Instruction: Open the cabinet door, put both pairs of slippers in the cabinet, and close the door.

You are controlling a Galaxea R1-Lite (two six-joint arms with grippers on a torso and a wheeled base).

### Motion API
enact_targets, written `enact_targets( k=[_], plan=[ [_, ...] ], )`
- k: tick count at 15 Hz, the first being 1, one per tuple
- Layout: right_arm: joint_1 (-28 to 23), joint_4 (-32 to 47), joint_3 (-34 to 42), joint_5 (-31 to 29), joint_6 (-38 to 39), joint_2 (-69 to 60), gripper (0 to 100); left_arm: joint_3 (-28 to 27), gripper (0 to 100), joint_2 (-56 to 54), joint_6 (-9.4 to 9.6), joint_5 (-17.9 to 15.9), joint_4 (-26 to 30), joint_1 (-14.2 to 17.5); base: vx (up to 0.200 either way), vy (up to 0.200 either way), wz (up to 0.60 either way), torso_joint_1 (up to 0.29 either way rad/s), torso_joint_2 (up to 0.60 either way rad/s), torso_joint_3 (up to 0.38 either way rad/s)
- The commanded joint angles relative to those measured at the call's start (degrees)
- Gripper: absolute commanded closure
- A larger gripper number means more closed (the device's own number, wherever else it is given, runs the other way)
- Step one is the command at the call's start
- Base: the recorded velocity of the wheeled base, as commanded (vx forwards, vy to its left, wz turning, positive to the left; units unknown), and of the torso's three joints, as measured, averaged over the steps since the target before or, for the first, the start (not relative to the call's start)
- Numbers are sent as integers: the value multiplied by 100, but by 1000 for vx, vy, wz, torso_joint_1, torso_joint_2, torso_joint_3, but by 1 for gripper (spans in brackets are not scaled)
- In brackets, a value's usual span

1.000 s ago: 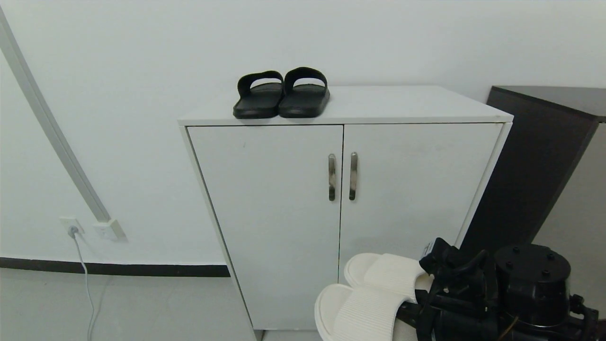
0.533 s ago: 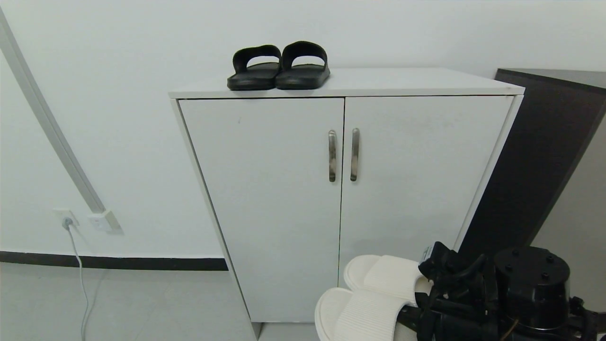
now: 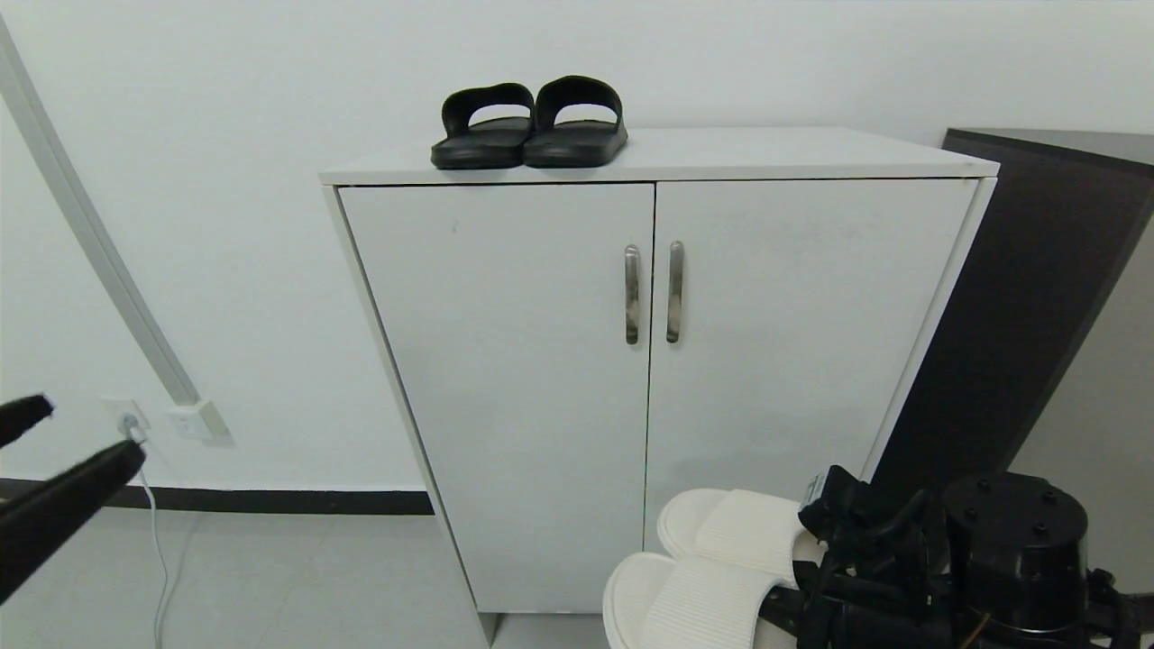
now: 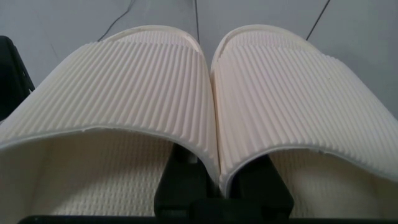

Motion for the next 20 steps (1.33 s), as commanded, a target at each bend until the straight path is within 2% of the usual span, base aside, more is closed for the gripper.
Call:
enact_targets(
  k=[1,4,5,6,7,10,12,13,18,19,20],
  plan=[
    [-10,-15,6,-4,-6,0,100,-821,0,1501,-22,-71,-438,-930,0,0,0,0,0,0],
    [-10,-288,15,-12,-15,132,100,-1551,0,2538,5,-19,-763,-2126,0,0,0,0,0,0],
    [-10,-367,15,-21,-15,167,100,-1744,0,2776,5,43,-842,-2354,0,0,0,0,0,0],
    [-10,-464,24,-21,-6,220,100,-1999,0,3057,5,166,-869,-2618,0,0,0,0,0,0],
    [-37,-587,33,-30,-6,264,100,-2447,0,3496,-13,306,-869,-3092,0,0,0,0,0,0],
    [-37,-596,24,-21,-6,299,100,-3106,0,4375,-22,333,-869,-3769,0,0,0,0,0,0],
    [-37,-701,24,-21,-15,378,100,-3432,0,4946,5,263,-1071,-3901,0,0,0,0,0,0],
    [-37,-762,24,-21,-15,440,100,-3599,0,5228,-22,113,-1282,-3910,0,0,0,0,0,0],
    [-37,-965,33,-4,12,528,100,-4029,0,5834,-189,-704,-1352,-3910,0,0,0,0,0,0],
    [-37,-965,33,5,12,519,100,-4144,0,5896,-382,-933,-1335,-3910,0,0,0,0,0,0],
    [-37,-965,24,5,20,536,100,-4372,0,5975,-681,-1188,-1317,-3901,0,0,0,0,0,0]
  ],
)
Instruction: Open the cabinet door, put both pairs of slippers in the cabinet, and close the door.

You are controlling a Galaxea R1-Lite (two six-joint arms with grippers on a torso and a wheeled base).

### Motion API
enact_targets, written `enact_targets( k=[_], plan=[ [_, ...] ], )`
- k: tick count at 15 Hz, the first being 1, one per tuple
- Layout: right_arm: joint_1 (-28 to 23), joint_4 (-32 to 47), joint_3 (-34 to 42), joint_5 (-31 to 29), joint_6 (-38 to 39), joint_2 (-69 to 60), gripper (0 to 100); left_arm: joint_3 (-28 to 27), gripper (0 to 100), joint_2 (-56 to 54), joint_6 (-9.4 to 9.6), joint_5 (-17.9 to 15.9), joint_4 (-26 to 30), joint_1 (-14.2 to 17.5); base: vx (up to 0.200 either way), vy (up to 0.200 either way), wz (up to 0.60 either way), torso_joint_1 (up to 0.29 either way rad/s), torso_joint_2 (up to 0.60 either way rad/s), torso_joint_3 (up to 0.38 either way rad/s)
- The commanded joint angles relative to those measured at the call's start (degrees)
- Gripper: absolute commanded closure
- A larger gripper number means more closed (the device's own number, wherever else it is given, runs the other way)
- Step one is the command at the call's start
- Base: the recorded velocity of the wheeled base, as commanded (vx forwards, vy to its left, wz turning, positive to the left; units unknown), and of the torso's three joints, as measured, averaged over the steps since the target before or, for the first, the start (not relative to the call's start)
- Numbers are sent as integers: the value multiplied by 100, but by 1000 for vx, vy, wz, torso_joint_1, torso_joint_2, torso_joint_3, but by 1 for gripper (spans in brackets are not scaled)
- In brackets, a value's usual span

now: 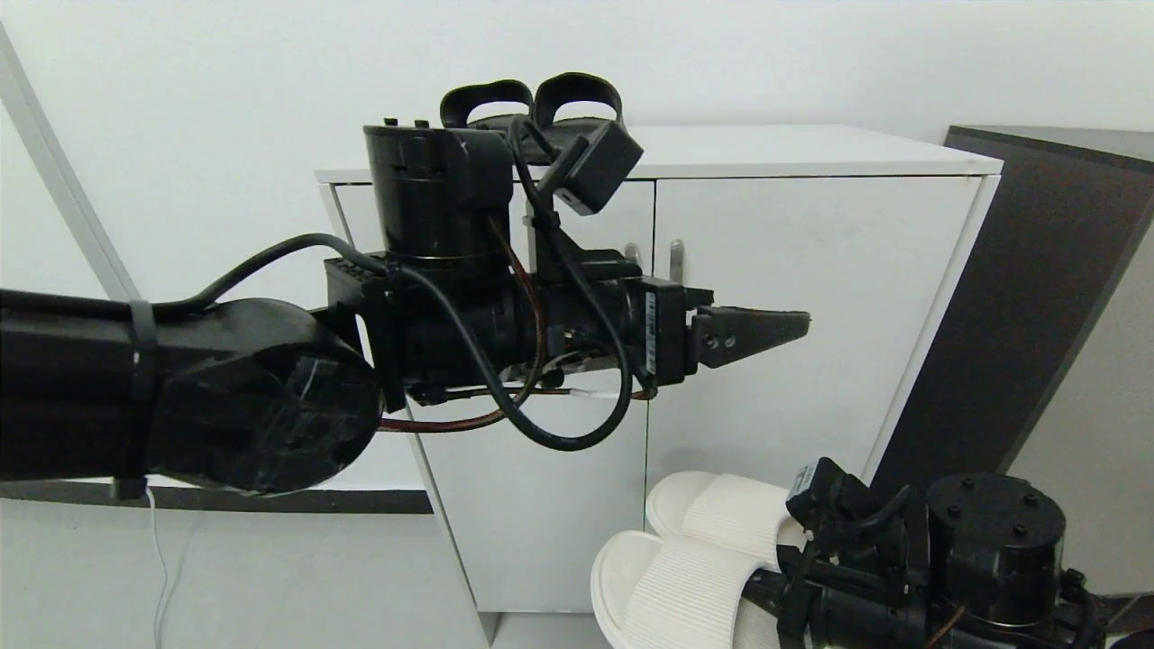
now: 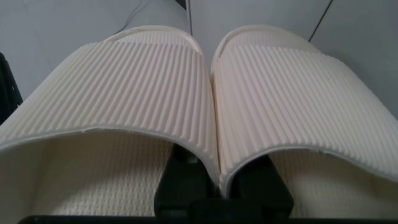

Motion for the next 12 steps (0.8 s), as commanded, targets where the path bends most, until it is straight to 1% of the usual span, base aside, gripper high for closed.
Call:
enact_targets(
  k=[1,2,3,4,5,6,8,9,11,12],
  plan=[
    [0,1,-4,4,-4,32,100,-351,0,257,-352,-243,13,31,0,0,0,0,0,0],
    [0,1,-4,4,5,32,100,-474,0,318,-511,-251,4,102,0,0,0,0,0,0],
    [0,1,-4,4,31,32,100,-527,0,380,-519,-181,4,137,0,0,0,0,0,0],
    [0,1,-4,4,40,32,100,-501,0,380,-511,56,-13,163,0,0,0,0,0,0],
    [0,1,-4,4,40,32,100,-413,0,371,-502,399,-31,163,0,0,0,0,0,0],
    [0,1,-4,4,40,32,100,-290,0,327,-502,566,-66,163,0,0,0,0,0,0],
    [0,1,-4,4,40,58,100,-96,0,257,-493,689,-172,181,0,0,0,0,0,0],
    [0,1,-4,4,40,76,100,-88,0,248,-493,786,-172,216,0,0,0,0,0,0],
    [-9,1,-13,4,40,85,100,-79,0,274,-502,1111,-207,286,0,0,0,0,0,0],
    [-9,1,-13,-5,49,85,100,-88,0,301,-502,1216,-251,312,0,0,0,0,0,0]
  ],
)
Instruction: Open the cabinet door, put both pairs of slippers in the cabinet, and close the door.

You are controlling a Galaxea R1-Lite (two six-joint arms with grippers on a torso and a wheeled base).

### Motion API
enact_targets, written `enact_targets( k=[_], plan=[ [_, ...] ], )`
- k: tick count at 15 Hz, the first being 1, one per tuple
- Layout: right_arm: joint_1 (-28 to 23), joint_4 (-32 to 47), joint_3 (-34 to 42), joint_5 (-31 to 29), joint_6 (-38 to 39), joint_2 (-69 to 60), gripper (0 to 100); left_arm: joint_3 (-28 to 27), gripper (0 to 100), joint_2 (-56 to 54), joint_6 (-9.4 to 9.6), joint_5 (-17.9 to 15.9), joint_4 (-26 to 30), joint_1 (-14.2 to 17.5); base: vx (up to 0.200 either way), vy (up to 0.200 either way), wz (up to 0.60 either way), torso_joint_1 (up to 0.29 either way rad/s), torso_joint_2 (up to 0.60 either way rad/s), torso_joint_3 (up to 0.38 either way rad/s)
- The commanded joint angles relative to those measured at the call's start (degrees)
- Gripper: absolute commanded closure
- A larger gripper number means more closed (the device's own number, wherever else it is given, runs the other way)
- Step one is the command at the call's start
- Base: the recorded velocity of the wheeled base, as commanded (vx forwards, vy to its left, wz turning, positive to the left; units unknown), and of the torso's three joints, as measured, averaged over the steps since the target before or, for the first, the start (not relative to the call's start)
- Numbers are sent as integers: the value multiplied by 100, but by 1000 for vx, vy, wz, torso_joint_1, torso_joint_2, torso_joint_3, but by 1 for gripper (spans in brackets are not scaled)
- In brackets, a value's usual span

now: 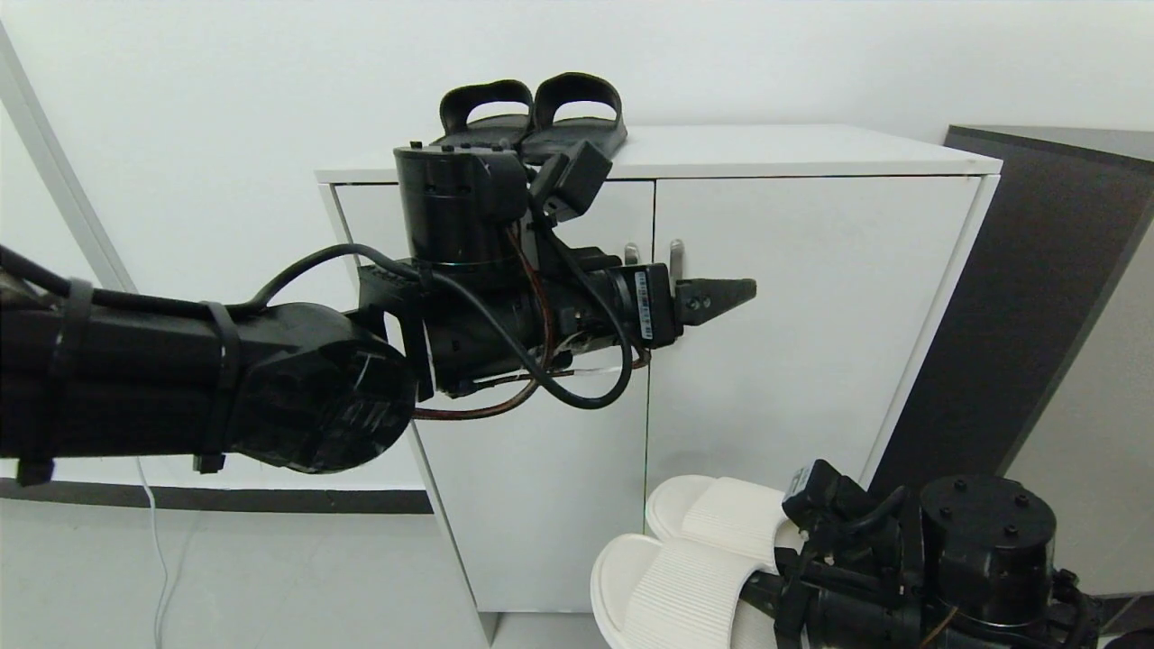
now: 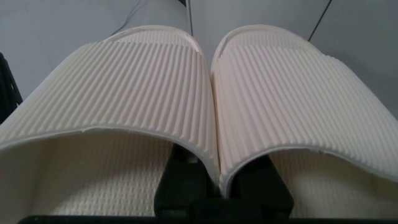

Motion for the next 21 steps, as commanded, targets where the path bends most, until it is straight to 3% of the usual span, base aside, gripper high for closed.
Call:
enact_targets(
  k=[1,5,7,16,17,21],
  plan=[
    [2,-2,-4,1,-1,13,100,-15,0,18,-12,67,-36,50,0,0,0,0,0,0],
    [2,-2,-22,10,-1,30,100,-287,0,378,-12,551,-62,85,0,0,0,0,0,0],
    [2,-2,-22,10,-1,39,100,-490,0,545,-12,630,-53,76,0,0,0,0,0,0],
    [-15,7,-22,10,-1,57,100,-903,0,958,-38,630,-9,58,0,0,0,0,0,0],
    [-15,-2,-22,10,-1,65,100,-894,100,976,-56,630,-9,58,0,0,0,0,0,0],
    [-24,7,-22,19,-1,101,100,-876,100,949,-82,639,-18,58,0,0,0,0,0,0]
  ],
)
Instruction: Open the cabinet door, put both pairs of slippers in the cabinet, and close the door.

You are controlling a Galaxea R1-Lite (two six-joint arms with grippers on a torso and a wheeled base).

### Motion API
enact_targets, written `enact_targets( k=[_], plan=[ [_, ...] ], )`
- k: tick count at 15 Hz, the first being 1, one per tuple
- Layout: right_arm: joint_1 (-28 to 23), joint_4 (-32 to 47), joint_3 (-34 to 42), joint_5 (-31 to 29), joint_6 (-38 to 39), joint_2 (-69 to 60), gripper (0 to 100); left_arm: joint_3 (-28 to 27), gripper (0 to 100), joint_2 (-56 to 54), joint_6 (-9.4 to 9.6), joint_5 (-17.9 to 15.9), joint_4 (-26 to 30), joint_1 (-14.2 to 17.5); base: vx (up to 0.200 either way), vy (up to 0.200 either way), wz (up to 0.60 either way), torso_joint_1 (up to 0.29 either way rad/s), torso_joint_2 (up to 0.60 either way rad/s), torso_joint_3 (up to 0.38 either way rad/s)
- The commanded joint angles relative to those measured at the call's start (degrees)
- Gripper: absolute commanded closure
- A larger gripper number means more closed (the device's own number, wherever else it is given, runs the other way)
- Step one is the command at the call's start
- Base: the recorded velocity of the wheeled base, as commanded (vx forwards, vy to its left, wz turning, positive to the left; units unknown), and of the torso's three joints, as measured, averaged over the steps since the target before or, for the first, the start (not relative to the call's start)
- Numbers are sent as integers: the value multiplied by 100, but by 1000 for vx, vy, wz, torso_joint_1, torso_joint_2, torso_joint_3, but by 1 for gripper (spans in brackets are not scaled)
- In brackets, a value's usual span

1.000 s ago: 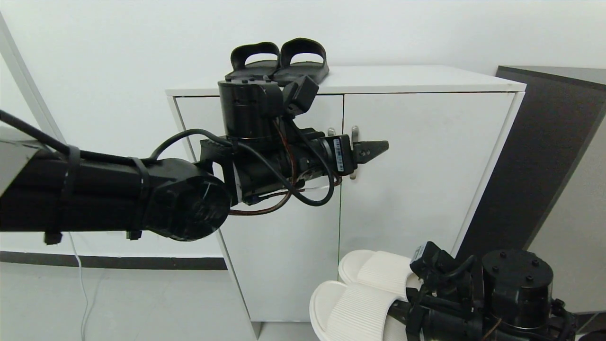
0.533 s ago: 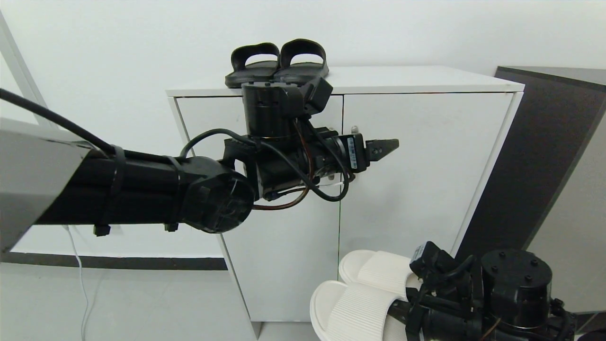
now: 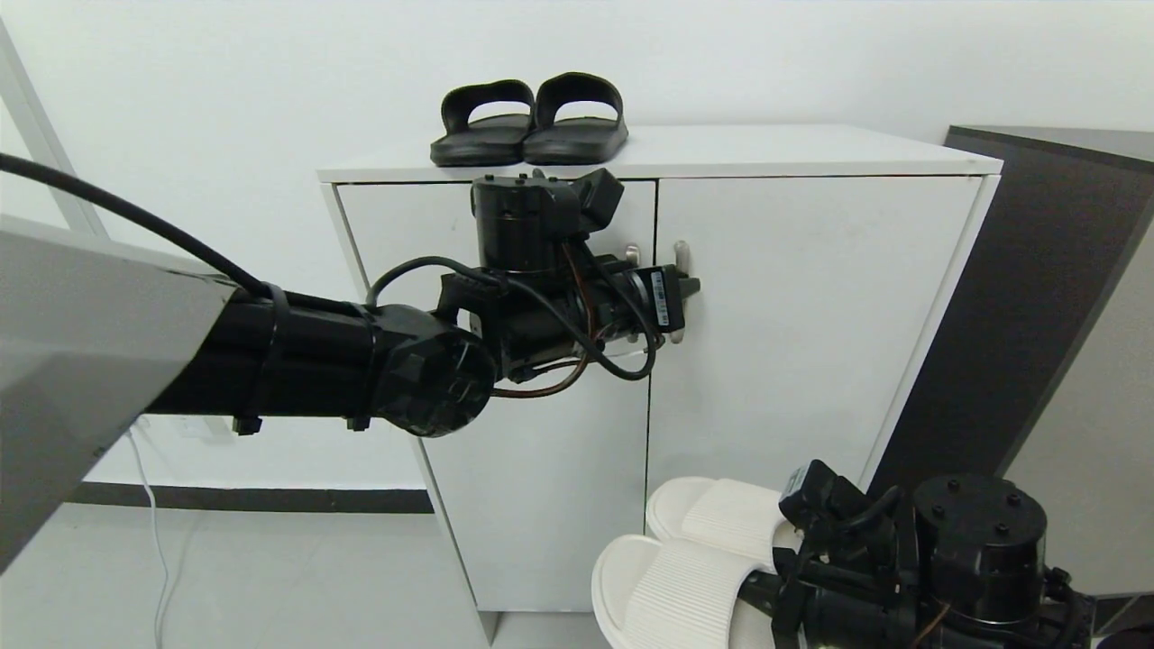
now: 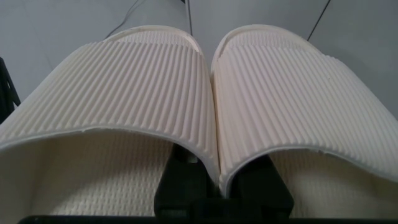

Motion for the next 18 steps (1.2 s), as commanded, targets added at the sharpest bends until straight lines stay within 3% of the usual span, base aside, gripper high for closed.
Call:
enact_targets(
  k=[1,10,15,18],
  plan=[
    [-15,-2,0,19,-4,36,100,27,100,-50,-69,-29,-32,-16,0,0,0,0,0,0],
    [20,-10,536,1004,-39,-368,100,1028,100,-920,-69,-21,-67,-324,0,0,0,0,0,0],
    [38,-10,624,1057,-48,-403,100,1529,100,-1254,1,-12,-76,-491,0,0,0,0,0,0],
    [55,-10,624,1057,-48,-394,100,2013,100,-1518,-8,-21,-471,-499,0,0,0,0,0,0]
  ],
)
